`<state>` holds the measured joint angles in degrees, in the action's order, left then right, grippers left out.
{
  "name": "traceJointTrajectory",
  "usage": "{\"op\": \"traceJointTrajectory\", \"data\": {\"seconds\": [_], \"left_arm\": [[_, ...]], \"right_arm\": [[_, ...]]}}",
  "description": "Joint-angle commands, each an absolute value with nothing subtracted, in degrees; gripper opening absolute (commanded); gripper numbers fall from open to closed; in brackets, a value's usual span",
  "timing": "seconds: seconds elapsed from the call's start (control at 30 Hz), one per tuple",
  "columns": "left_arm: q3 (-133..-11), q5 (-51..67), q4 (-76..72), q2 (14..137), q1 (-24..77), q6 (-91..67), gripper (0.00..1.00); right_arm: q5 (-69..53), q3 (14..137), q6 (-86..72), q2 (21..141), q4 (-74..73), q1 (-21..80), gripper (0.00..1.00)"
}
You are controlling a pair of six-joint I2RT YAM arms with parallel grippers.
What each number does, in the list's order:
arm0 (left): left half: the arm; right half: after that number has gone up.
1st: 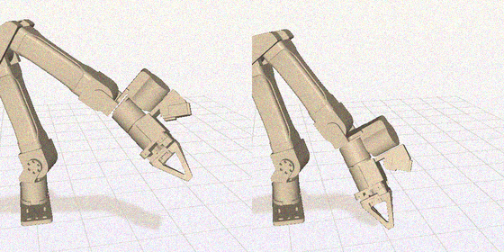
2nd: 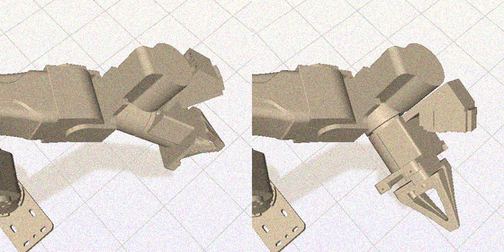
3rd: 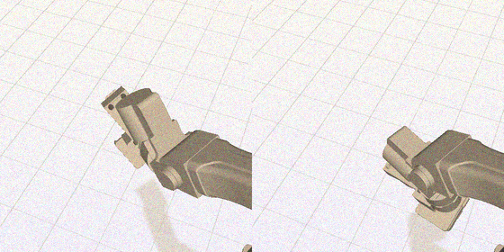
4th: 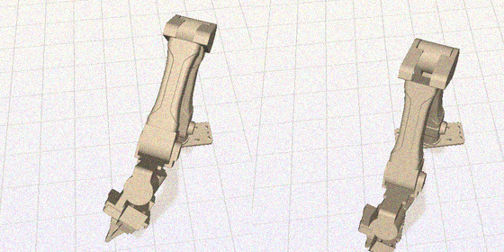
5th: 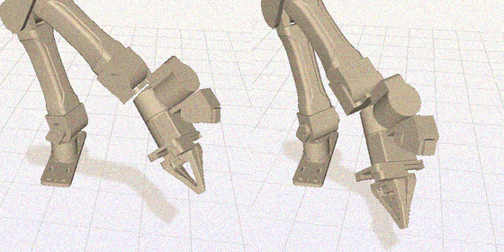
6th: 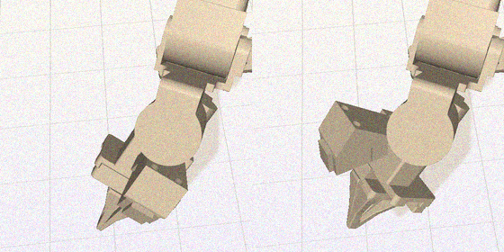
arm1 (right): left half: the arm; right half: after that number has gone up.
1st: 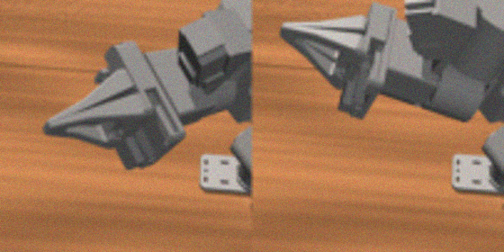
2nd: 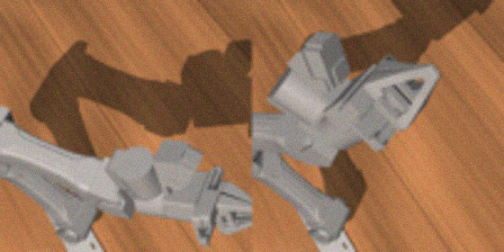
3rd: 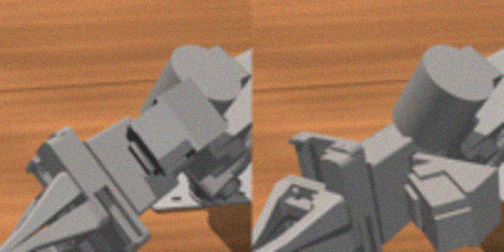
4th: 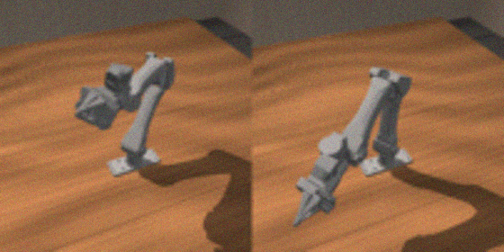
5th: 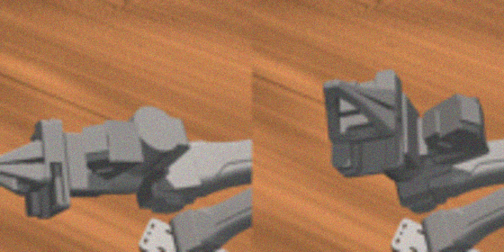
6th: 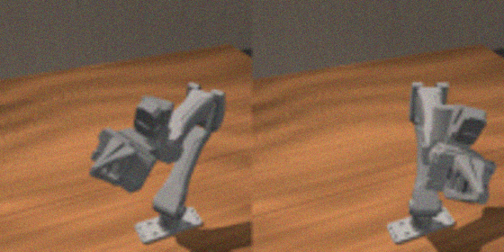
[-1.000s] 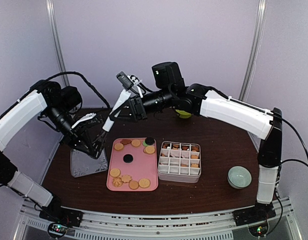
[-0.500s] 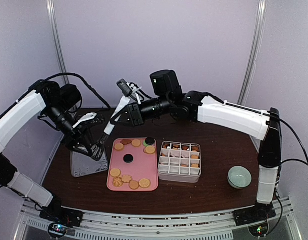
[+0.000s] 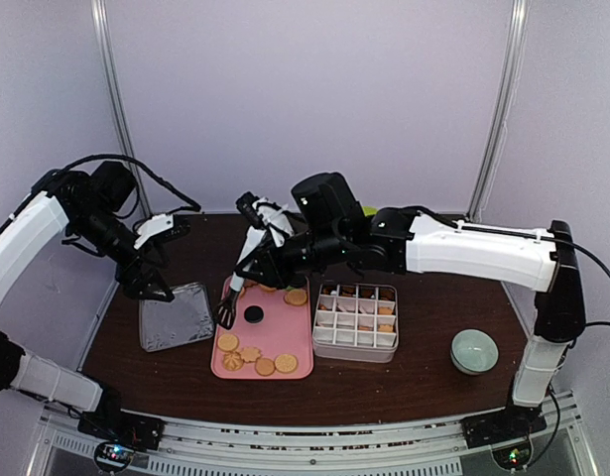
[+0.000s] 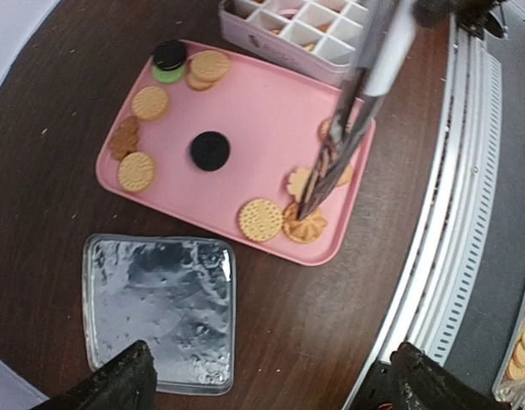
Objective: Pack the cookies
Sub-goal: Place the fake cookies on the plate.
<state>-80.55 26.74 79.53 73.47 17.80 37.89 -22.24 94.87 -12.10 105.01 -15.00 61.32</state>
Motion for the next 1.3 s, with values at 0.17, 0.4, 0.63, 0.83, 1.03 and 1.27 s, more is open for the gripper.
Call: {"op": "traceJointTrajectory", "data": {"seconds": [0.17,0.4,0.63,0.83,1.03,1.27], "left_arm": [[-78.05,26.36,74.28,73.77,6.1,36.22,0.98],[-75.45,26.44,73.35,73.4,5.31,36.56,0.98],[-74.89,27.65,73.3,74.06,4.89,36.68,0.98],[-75.49,28.49,73.73,74.53,4.91,36.6,0.98],[-75.58,28.66,74.12,74.44,4.92,36.62,0.97],[-75.72,29.49,74.17,74.75,4.9,36.48,0.97]], "right_arm": [[-3.8,94.69,-7.8,106.94,-13.16,68.04,0.24],[0.15,93.67,-8.18,108.08,-12.56,70.01,0.24],[0.93,87.54,-9.4,105.53,-11.6,70.74,0.24],[0.27,85.79,-10.46,105.56,-11.25,71.11,0.27],[-0.11,86.47,-10.37,106.09,-12.22,71.32,0.32],[2.0,84.86,-9.98,104.9,-12.6,71.52,0.35]]}}
